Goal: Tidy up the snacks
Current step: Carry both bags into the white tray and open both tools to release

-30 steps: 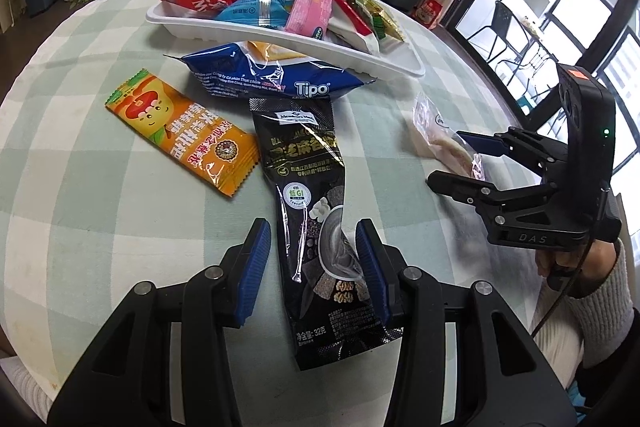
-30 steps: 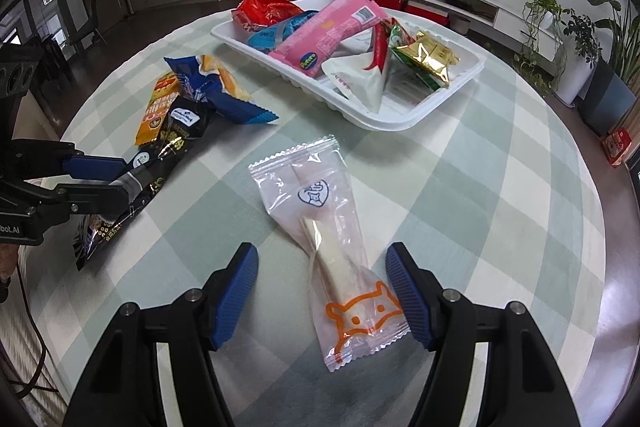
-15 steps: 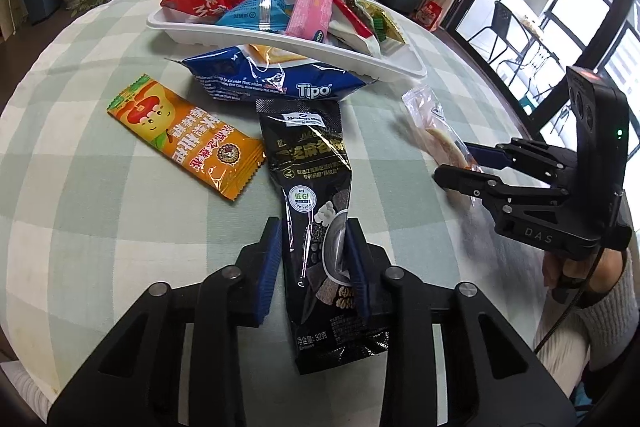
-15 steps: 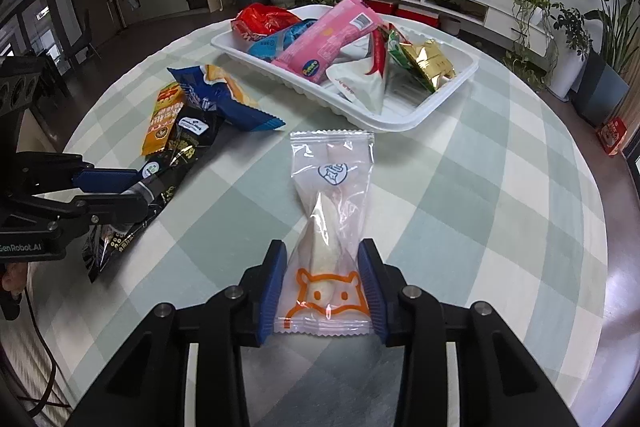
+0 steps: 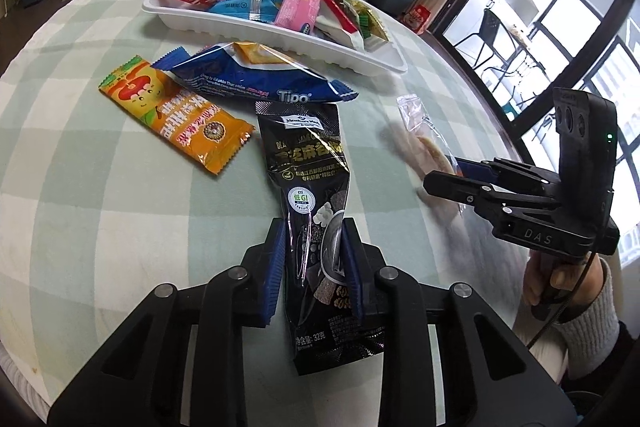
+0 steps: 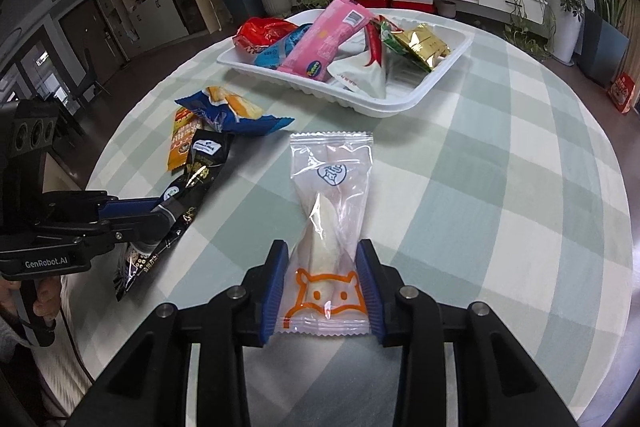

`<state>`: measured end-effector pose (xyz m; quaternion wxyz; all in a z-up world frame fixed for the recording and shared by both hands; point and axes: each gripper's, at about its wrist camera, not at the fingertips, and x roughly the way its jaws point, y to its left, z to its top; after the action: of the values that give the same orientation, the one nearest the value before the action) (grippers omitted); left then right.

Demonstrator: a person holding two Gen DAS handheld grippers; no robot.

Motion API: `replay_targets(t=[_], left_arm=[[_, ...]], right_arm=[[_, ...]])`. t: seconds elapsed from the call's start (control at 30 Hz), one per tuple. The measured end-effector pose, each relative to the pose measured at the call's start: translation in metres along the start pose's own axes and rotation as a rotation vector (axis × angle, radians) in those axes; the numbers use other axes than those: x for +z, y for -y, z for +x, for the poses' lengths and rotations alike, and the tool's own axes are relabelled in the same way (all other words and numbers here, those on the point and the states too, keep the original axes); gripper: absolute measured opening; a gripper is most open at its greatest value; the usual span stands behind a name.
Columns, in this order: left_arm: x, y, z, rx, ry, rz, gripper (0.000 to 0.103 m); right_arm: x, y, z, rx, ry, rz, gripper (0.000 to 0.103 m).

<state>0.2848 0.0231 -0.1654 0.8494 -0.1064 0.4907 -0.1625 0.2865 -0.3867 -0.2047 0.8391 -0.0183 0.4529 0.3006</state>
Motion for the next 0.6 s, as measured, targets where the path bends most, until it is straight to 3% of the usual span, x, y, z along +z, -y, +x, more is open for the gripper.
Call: replay_targets(t=[0.6], left_arm=[[-0.019, 0.013, -0.031, -0.086, 0.020, 0.008, 0.025]], right_arm=[[-0.025, 0.005, -0.022, 0.188, 0.042, 0.223, 0.038]])
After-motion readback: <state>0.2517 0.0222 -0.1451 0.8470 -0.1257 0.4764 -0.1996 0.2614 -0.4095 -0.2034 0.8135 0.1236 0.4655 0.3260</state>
